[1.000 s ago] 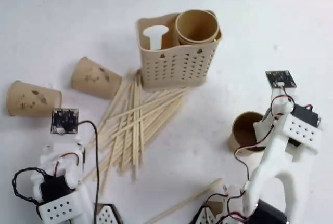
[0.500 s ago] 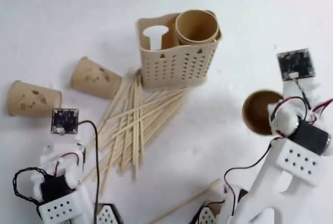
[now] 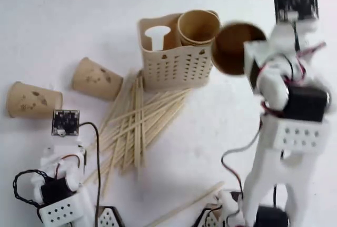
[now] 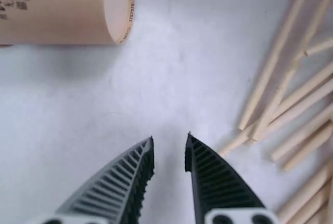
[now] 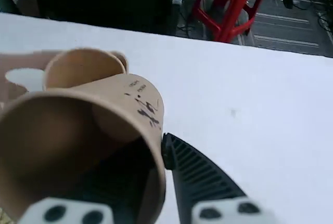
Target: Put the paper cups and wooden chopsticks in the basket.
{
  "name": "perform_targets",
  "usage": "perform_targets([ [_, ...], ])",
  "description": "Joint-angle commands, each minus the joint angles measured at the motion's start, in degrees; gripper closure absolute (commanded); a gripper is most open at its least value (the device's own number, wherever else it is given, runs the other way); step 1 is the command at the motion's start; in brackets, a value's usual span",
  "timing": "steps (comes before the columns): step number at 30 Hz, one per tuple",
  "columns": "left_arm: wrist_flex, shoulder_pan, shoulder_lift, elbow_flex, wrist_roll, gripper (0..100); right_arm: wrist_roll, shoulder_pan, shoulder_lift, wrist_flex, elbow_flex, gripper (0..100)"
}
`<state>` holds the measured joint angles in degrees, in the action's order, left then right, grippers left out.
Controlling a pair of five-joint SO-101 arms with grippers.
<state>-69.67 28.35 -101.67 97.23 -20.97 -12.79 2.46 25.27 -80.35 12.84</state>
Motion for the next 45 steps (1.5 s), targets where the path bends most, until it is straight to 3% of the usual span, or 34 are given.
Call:
perform_targets([
  [1, -0.44, 0.22, 0.22, 0.0, -0.7, 88, 5.27, -3.56, -9.36, -0.4, 14.15, 98.1],
  [12, -0.44, 0.22, 0.22, 0.0, -0.7, 88, 8.0, -9.71, -28.53, -0.4, 28.75, 97.8],
  [21, -0.44, 0.22, 0.22, 0.0, -0.7, 88, 8.0, -8.04, -34.77, -0.4, 31.21, 97.4],
  [34, -0.44, 0.22, 0.22, 0.0, -0.7, 88, 8.0, -9.27, -34.33, -3.65, 31.3, 68.5],
  [45, -0.44, 0.22, 0.22, 0.0, -0.7, 88, 7.91, -9.54, -34.95, 9.71, 33.85, 65.9],
])
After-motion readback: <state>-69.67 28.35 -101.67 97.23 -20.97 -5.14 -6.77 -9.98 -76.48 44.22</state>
